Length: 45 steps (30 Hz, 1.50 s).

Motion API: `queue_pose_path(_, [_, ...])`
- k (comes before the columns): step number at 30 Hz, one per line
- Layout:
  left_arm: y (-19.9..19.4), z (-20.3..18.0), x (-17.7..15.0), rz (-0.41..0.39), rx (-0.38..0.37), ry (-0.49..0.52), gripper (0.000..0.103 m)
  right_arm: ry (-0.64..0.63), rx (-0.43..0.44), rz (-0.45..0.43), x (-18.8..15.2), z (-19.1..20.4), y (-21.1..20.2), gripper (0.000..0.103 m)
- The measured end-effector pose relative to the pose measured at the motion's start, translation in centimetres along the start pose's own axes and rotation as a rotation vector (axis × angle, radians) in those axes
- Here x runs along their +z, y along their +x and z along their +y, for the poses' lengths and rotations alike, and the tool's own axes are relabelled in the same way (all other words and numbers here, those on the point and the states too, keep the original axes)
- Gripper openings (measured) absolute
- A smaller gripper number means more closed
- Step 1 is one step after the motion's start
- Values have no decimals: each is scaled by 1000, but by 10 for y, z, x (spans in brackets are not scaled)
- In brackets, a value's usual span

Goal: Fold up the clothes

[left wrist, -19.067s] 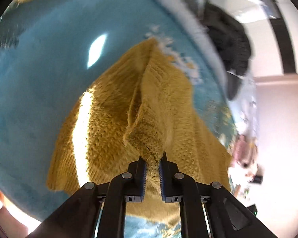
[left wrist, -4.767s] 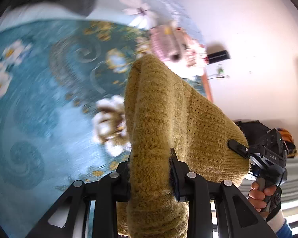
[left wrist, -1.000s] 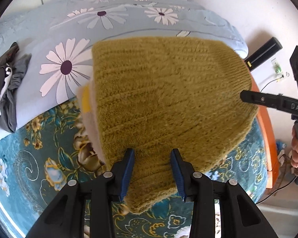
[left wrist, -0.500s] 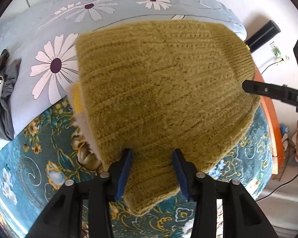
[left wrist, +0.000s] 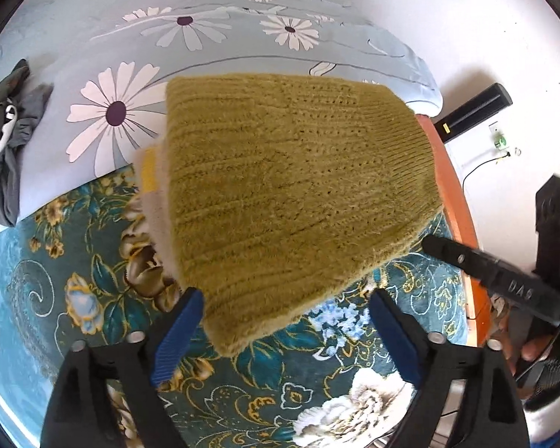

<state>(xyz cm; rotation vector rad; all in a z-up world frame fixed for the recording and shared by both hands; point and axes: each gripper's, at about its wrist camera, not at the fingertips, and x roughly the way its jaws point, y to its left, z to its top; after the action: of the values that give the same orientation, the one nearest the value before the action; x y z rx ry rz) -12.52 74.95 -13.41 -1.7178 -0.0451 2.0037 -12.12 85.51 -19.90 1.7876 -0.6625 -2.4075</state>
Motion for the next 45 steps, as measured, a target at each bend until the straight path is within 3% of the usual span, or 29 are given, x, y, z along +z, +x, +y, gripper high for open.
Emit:
queue_pose_path(8, [-15,15,-5,-18,25,-74,103,67,22,-15,-19,0,3,62])
queue_pose_path(18, [-33,21,-13,-49,56,-85,103,57,12,-40,-27,10,-2,62])
queue_pose_path(29, [-43,24,-28,-115,173,-100,103,-7,-53,-75,-35,19,-9,62])
queue_pose_path(38, [-27,23,-38,-53,233,-55,103,-19,-82,-99,-44,21,-9,62])
queue_pose_path(45, [-17,24,-40,-54,257,-46,103,-30,-116,-129,-48,22,-11,62])
